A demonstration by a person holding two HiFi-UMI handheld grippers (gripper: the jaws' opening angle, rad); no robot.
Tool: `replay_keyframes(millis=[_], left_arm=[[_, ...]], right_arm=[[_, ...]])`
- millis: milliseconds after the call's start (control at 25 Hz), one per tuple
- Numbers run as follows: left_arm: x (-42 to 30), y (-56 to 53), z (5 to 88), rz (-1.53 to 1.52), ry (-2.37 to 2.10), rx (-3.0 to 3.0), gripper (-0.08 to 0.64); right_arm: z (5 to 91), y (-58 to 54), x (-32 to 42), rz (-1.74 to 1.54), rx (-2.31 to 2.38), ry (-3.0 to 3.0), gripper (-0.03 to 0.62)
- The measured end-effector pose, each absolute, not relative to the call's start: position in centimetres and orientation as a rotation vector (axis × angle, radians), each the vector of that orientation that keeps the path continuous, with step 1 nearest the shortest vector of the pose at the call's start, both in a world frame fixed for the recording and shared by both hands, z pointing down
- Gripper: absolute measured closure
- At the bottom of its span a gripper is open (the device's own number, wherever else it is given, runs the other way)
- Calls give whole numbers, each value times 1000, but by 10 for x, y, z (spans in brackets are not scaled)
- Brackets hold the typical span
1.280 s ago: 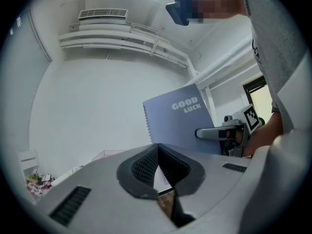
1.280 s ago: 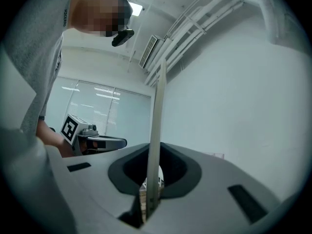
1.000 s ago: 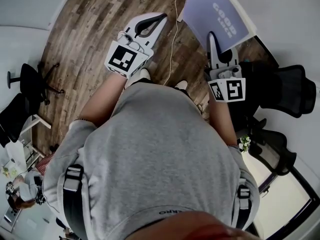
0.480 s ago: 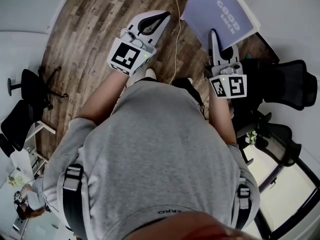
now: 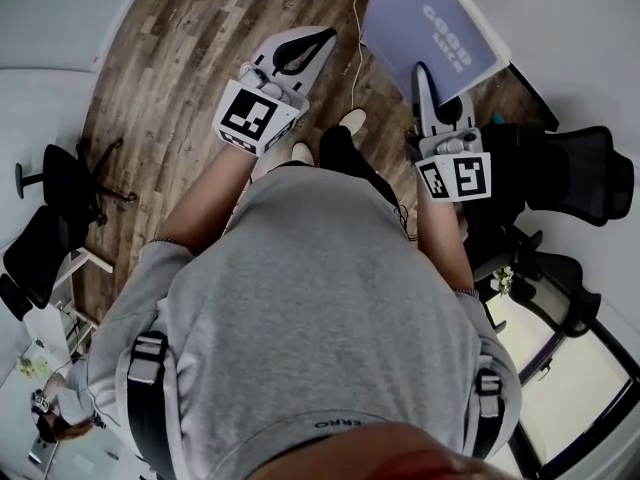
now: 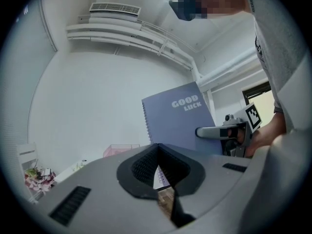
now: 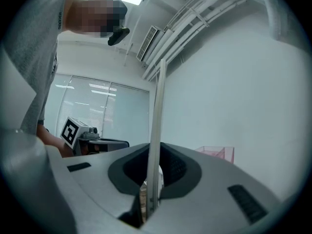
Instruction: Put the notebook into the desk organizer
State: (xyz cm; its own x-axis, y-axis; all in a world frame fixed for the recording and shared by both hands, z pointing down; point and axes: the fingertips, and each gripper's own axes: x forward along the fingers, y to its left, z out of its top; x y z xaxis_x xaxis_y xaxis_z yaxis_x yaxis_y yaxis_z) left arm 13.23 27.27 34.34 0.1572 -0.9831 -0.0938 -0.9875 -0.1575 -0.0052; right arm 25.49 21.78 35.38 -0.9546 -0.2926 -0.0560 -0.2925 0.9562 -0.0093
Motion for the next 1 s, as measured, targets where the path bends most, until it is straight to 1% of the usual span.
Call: replay_keyframes(millis=[400,1000], left_arm=[[98,204,331,84,1989,-2318,541],[76,83,321,51,2000,-2304,541]], right_arm=[[348,145,215,-3,-414,3038,552],[348,30,189,-85,-367,3027,552]])
